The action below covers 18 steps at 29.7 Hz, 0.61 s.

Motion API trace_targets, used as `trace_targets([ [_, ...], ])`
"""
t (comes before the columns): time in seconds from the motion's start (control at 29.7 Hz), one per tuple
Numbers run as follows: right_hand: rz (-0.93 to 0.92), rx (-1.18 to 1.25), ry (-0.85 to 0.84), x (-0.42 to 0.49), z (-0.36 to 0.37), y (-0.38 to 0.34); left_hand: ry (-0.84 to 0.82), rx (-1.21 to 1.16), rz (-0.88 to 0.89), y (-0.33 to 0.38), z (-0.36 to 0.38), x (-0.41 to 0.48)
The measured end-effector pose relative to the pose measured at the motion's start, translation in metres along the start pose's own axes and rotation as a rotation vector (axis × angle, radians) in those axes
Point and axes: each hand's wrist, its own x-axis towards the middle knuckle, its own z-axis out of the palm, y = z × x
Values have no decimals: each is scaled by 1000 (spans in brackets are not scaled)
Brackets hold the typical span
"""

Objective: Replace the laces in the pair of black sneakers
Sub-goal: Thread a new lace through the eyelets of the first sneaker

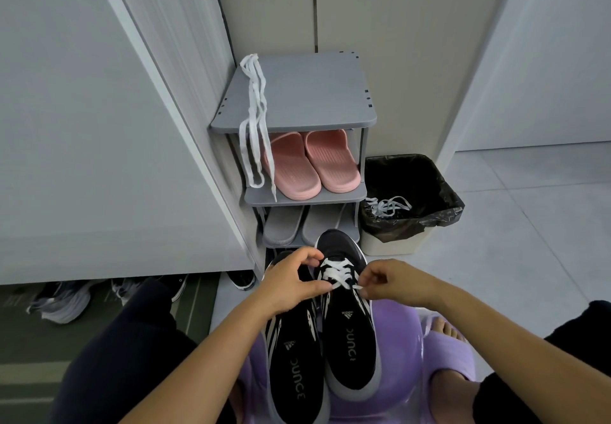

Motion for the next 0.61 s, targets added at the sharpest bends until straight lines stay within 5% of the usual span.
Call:
trace_targets([
  [0.27,131,114,-48,-10,-13,-2,-23,198,-25,7,13,-3],
  [0.47,185,90,-148,-24,-39,-12,-41,42,-48,8,4,-4],
  [0.61,21,196,42,-24,-37,-36,127,-84,115,18,4,-2],
])
